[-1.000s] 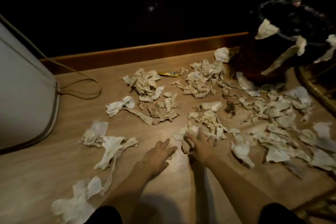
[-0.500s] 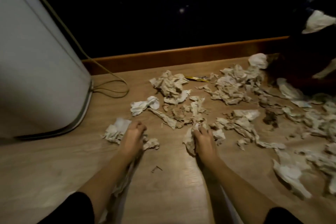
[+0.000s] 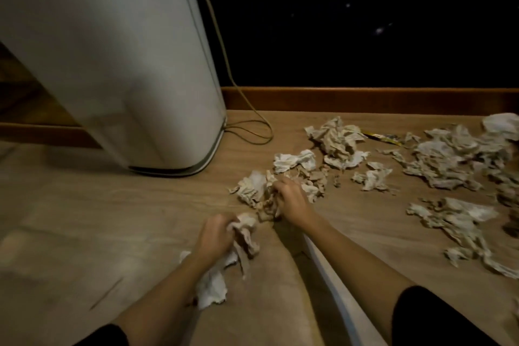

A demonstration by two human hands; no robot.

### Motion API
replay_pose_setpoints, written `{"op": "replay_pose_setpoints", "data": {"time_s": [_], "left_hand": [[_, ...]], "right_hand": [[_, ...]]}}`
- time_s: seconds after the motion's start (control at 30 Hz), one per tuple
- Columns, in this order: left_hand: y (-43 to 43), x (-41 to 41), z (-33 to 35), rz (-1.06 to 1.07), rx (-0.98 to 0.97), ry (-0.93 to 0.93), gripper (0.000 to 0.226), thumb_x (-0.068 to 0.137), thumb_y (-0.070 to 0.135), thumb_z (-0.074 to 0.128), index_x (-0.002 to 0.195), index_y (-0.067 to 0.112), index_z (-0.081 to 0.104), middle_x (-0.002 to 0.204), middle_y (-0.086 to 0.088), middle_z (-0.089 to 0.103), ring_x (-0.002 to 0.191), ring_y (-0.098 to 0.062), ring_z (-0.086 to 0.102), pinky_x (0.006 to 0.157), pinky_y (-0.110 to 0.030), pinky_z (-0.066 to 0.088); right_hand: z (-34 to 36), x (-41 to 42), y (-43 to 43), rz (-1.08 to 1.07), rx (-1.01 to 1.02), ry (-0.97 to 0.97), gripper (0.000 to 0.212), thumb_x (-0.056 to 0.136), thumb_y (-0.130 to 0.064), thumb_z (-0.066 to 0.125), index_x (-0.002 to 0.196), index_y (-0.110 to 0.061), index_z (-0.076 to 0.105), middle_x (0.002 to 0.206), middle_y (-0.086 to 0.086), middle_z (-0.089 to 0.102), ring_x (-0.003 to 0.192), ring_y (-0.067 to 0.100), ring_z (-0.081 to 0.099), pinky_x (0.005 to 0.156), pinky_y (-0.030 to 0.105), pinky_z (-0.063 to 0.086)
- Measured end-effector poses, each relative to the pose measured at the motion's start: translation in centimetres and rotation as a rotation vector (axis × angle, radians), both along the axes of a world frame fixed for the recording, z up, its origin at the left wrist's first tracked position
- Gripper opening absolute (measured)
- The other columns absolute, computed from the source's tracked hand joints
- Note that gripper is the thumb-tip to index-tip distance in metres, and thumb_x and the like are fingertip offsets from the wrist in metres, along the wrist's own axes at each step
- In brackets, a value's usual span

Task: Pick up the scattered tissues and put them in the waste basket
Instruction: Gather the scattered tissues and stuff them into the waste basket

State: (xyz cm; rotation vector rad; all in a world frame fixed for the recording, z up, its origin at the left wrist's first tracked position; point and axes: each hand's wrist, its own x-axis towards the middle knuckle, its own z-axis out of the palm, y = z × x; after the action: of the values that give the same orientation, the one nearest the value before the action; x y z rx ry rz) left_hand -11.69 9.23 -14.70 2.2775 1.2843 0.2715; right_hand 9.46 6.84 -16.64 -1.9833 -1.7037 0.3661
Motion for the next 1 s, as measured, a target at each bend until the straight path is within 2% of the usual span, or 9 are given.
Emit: {"op": "replay_pose_setpoints", "data": {"time_s": [0.13, 0.2, 0.33, 0.4, 0.47, 0.63, 0.77, 0.83, 1.0], "left_hand": [[1.9, -5.0, 3.1, 0.233, 0.173, -0.115, 0.023, 0.071, 0.013, 0.054, 0.086, 0.008, 0.071, 0.086, -0.013, 0.074, 0.082, -0.026, 0.068, 0.067, -0.023, 0.041], [2.1, -7.4, 2.8, 0.240, 0.216, -0.060, 0.030, 0.069, 0.012, 0.051, 0.092, 0.006, 0.069, 0.092, -0.016, 0.072, 0.087, -0.030, 0.067, 0.074, -0.029, 0.047], [-0.9, -11.0, -1.0, -0.048, 0.036, 0.197, 0.048, 0.081, 0.027, 0.051, 0.129, 0.026, 0.048, 0.128, -0.018, 0.053, 0.117, -0.035, 0.049, 0.100, -0.048, 0.044], [-3.2, -11.3, -2.3, -0.192, -0.090, 0.372, 0.066, 0.078, 0.049, 0.046, 0.139, 0.048, 0.021, 0.150, -0.014, 0.028, 0.136, -0.035, 0.026, 0.110, -0.053, 0.032], [-5.1, -10.8, -3.1, -0.282, -0.107, 0.455, 0.075, 0.077, 0.054, 0.049, 0.137, 0.056, 0.005, 0.156, -0.009, 0.013, 0.139, -0.036, 0.013, 0.109, -0.057, 0.029], [-5.6, -8.2, -3.5, -0.154, 0.012, 0.360, 0.054, 0.081, 0.009, 0.052, 0.131, 0.029, 0.045, 0.142, -0.015, 0.039, 0.125, -0.036, 0.036, 0.101, -0.042, 0.037], [-3.4, -7.7, -2.7, -0.123, -0.016, 0.234, 0.029, 0.073, 0.012, 0.051, 0.098, 0.008, 0.065, 0.103, -0.027, 0.062, 0.096, -0.042, 0.059, 0.079, -0.039, 0.047], [-2.0, -7.9, -2.0, -0.072, 0.004, 0.170, 0.028, 0.075, 0.013, 0.050, 0.095, 0.007, 0.068, 0.097, -0.026, 0.067, 0.091, -0.039, 0.063, 0.078, -0.037, 0.050], [2.0, -5.8, 2.8, -0.025, 0.105, 0.112, 0.049, 0.069, 0.020, 0.044, 0.114, 0.012, 0.064, 0.103, -0.022, 0.067, 0.092, -0.037, 0.063, 0.077, -0.034, 0.048]], "right_hand": [[1.2, -2.6, 3.9, 0.081, -0.095, 0.000, 0.016, 0.087, -0.014, 0.052, 0.103, -0.015, 0.058, 0.112, 0.014, 0.057, 0.108, 0.038, 0.049, 0.090, 0.044, 0.040], [0.7, -3.8, 5.5, 0.179, -0.283, -0.085, 0.035, 0.084, -0.024, 0.056, 0.119, -0.023, 0.050, 0.130, 0.013, 0.047, 0.122, 0.041, 0.040, 0.098, 0.050, 0.035], [-2.1, -5.4, 4.8, 0.252, -0.560, -0.145, 0.065, 0.086, -0.023, 0.058, 0.140, -0.039, 0.026, 0.158, 0.005, 0.006, 0.141, 0.042, 0.005, 0.111, 0.058, 0.021], [-2.8, -6.1, 3.3, 0.210, -0.475, -0.170, 0.061, 0.088, -0.016, 0.054, 0.141, -0.034, 0.029, 0.158, 0.009, 0.008, 0.141, 0.040, 0.008, 0.113, 0.056, 0.019], [-3.6, -6.7, 2.0, 0.183, -0.339, -0.189, 0.052, 0.089, -0.011, 0.052, 0.137, -0.026, 0.040, 0.150, 0.014, 0.027, 0.133, 0.038, 0.025, 0.110, 0.048, 0.027], [-4.7, -6.8, -3.2, 0.115, -0.152, -0.101, 0.034, 0.088, -0.009, 0.055, 0.121, -0.019, 0.056, 0.131, 0.010, 0.048, 0.115, 0.029, 0.039, 0.093, 0.036, 0.039], [-3.9, -5.7, -5.2, 0.103, -0.128, -0.045, 0.027, 0.085, -0.007, 0.059, 0.109, -0.019, 0.064, 0.112, 0.006, 0.052, 0.105, 0.025, 0.044, 0.079, 0.024, 0.037], [-2.8, -4.0, -4.6, 0.124, -0.182, -0.005, 0.023, 0.082, -0.006, 0.065, 0.102, -0.016, 0.068, 0.100, 0.004, 0.050, 0.100, 0.024, 0.049, 0.065, 0.013, 0.031], [0.8, 2.3, -1.5, -0.057, -0.072, -0.091, 0.026, 0.077, 0.000, 0.065, 0.098, -0.013, 0.071, 0.097, 0.019, 0.065, 0.094, 0.037, 0.057, 0.079, 0.036, 0.046]]}}
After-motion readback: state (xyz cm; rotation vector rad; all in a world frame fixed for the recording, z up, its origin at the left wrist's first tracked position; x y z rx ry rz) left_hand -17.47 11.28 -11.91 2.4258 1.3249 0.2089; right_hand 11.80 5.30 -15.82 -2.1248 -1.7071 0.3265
